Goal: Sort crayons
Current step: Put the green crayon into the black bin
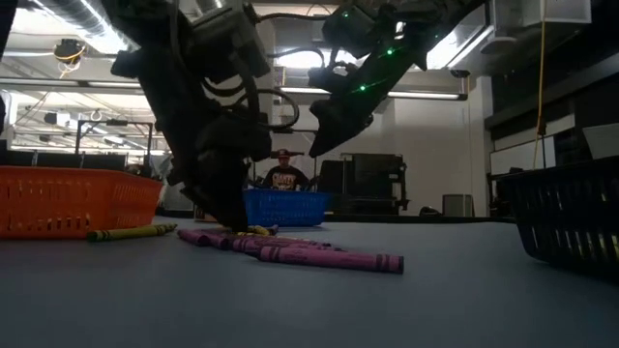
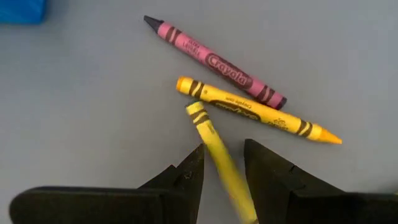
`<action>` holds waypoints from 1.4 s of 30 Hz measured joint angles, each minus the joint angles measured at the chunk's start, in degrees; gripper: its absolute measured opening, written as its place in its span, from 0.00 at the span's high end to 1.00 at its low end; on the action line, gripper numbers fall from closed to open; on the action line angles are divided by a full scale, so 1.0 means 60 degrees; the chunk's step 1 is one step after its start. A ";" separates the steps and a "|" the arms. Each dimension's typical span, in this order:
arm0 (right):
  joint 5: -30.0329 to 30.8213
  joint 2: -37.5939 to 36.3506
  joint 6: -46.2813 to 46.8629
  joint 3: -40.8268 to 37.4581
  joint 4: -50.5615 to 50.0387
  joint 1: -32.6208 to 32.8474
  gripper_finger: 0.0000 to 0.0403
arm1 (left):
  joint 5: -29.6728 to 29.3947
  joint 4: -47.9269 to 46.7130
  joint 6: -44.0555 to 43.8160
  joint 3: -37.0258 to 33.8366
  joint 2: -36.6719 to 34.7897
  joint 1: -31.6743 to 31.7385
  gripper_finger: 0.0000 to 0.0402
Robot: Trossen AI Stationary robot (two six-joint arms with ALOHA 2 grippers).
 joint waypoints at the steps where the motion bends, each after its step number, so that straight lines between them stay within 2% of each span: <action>1: -0.0002 0.0000 0.0003 0.0000 -0.0002 -0.0002 0.69 | 0.0034 0.0060 -0.0002 0.0004 0.0086 -0.0001 0.76; 20: -0.0004 0.0000 0.0016 0.0000 -0.0516 -0.0001 0.69 | 0.0018 -0.0244 0.0035 0.0022 0.0290 -0.0011 0.76; 33: 0.0009 -0.0261 0.0261 -0.0011 -0.1771 -0.0002 0.69 | -0.0023 -0.0239 0.0262 0.0007 0.0299 -0.0015 0.95; 42: -0.0012 -0.1203 0.0265 -0.0011 -0.3174 -0.0002 0.69 | -0.0164 -0.0180 0.1006 0.0082 0.0097 -0.0011 0.98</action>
